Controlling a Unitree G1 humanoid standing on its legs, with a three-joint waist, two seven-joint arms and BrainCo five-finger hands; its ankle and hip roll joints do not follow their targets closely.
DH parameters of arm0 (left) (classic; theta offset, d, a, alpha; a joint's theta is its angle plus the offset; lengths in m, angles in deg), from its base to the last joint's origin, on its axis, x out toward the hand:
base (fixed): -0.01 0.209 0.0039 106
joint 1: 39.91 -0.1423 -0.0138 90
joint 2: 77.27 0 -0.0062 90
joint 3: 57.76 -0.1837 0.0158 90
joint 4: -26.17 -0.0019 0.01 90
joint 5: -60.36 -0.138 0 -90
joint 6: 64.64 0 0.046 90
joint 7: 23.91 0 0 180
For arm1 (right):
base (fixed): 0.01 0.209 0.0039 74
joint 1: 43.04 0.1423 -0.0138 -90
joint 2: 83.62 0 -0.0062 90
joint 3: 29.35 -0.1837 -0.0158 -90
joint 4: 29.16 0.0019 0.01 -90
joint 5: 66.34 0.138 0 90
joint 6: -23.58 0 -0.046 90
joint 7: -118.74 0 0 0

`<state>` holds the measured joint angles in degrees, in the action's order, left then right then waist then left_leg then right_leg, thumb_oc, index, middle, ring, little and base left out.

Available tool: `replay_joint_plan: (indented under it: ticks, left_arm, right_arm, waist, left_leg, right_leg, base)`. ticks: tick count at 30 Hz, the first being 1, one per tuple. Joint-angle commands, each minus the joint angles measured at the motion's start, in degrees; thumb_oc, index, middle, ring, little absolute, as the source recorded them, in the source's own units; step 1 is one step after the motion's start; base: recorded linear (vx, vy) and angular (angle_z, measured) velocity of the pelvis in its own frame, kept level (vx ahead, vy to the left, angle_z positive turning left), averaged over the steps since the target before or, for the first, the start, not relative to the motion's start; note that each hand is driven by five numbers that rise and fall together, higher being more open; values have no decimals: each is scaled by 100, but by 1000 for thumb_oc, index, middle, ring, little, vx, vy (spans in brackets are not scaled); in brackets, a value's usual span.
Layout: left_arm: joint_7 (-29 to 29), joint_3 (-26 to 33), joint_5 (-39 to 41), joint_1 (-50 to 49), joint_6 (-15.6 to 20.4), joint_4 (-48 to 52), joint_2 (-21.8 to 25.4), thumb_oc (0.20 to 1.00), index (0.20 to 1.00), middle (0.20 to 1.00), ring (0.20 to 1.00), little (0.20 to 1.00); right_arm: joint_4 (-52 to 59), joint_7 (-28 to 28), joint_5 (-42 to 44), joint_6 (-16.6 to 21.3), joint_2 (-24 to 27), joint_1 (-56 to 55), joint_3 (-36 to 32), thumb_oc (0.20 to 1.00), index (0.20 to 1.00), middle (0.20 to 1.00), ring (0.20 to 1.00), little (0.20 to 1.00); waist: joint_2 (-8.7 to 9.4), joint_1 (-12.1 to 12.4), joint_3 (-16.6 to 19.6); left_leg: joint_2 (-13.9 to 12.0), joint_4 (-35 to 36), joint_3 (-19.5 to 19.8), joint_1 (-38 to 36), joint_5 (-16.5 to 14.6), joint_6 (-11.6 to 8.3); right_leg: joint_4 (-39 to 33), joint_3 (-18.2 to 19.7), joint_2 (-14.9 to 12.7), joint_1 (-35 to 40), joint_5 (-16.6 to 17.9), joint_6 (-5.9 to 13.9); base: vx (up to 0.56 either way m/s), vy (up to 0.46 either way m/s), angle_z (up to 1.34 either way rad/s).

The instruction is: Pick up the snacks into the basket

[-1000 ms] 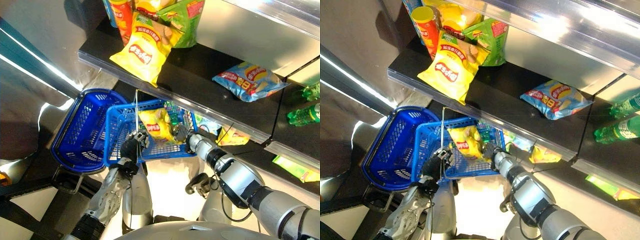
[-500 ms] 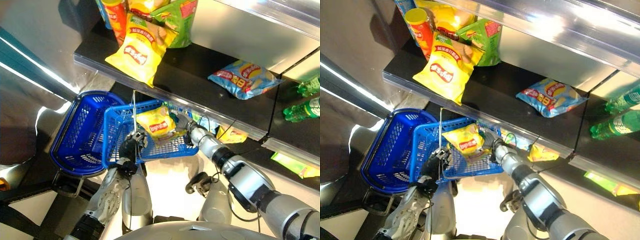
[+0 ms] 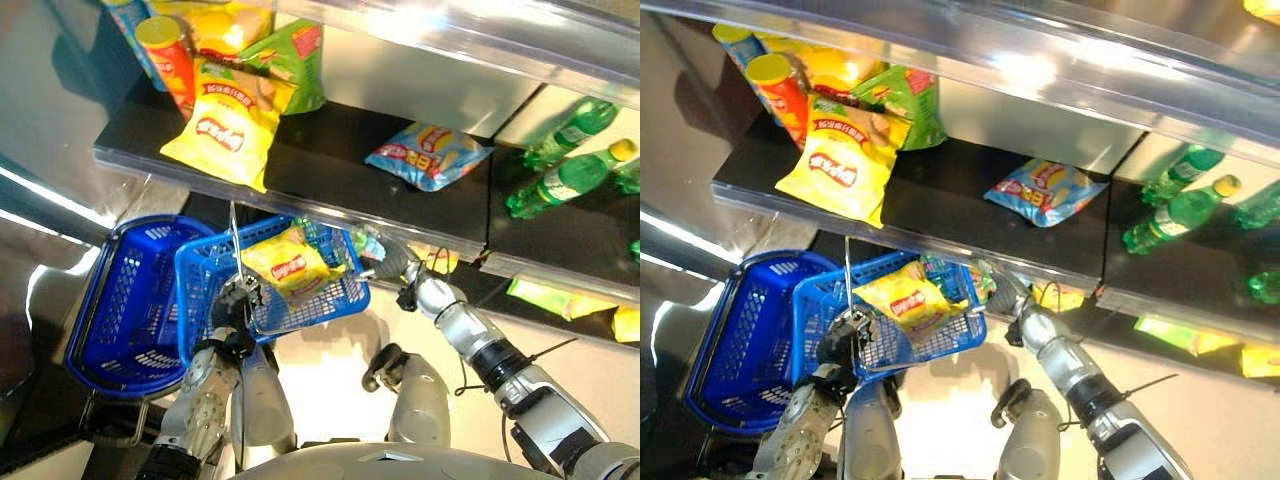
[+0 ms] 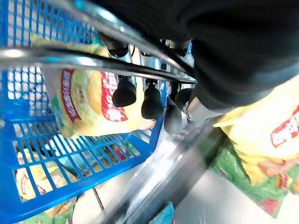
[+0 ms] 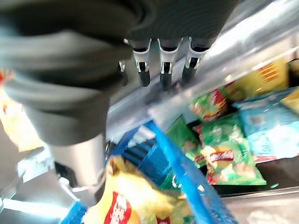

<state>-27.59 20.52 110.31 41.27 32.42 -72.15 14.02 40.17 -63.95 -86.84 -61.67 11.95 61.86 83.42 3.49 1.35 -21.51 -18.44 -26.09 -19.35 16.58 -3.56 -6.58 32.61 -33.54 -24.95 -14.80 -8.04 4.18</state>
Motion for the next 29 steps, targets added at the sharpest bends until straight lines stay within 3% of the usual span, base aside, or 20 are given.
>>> replay_joint_plan:
  ticks: [1, 2, 6, 10, 21, 29]
  left_arm:
    - [258, 433, -634, 381, 893, 366, 5, 200, 200, 200, 200, 200]
    - [260, 428, -634, 373, 896, 359, 5, 200, 200, 200, 200, 200]
    - [312, 477, -868, 294, 848, -453, -113, 200, 200, 200, 200, 200]
    - [384, 531, -1035, 295, 814, -1144, -236, 200, 200, 200, 200, 200]
    - [233, 701, -1823, 576, 820, -2963, -589, 200, 200, 200, 200, 200]
    - [12, 687, -1945, 702, 845, -3607, -847, 200, 200, 200, 200, 200]
  right_arm:
    - [-78, 98, 770, 434, -122, -257, -227, 1000, 1000, 1000, 1000, 1000]
    - [-79, 102, 774, 434, -120, -268, -225, 1000, 1000, 1000, 1000, 1000]
    - [-736, 414, 2129, 486, -461, -834, -362, 1000, 1000, 1000, 1000, 1000]
    - [-1463, 542, 2758, 481, -710, -1058, -370, 1000, 1000, 1000, 1000, 1000]
    - [-3279, 193, 2407, 409, -1043, -851, -496, 1000, 1000, 1000, 1000, 1000]
    - [-3040, -158, 2180, 492, -1119, -906, -481, 1000, 1000, 1000, 1000, 1000]
  waist:
    - [-58, -9, 377]
    - [-68, -6, 380]
    - [-32, -104, 693]
    - [-17, -127, 969]
    - [-69, -128, 1516]
    - [-79, -223, 1603]
  left_leg:
    - [124, 829, -119, -629, 296, 169]
    - [121, 820, -47, -679, 206, 96]
    - [335, 1570, -208, -1113, 478, 69]
    - [505, 2194, -339, -1436, 712, 14]
    - [672, 3047, -517, -1762, 1069, -87]
    - [705, 3077, -522, -1865, 1045, -81]
  right_leg:
    - [-225, 212, -337, 324, 1548, 916]
    - [-167, 292, -320, 343, 1469, 991]
    - [-827, 262, -134, 695, 1679, 1004]
    - [-1549, 213, 93, 993, 1738, 993]
    - [-3048, 276, 591, 1511, 1775, 940]
    - [-3233, 499, 676, 1602, 1783, 907]
  base:
    - [103, 37, -5]
    - [52, 42, -10]
    - [76, 23, -14]
    - [52, 8, -20]
    - [38, -5, -16]
    - [33, -4, -12]
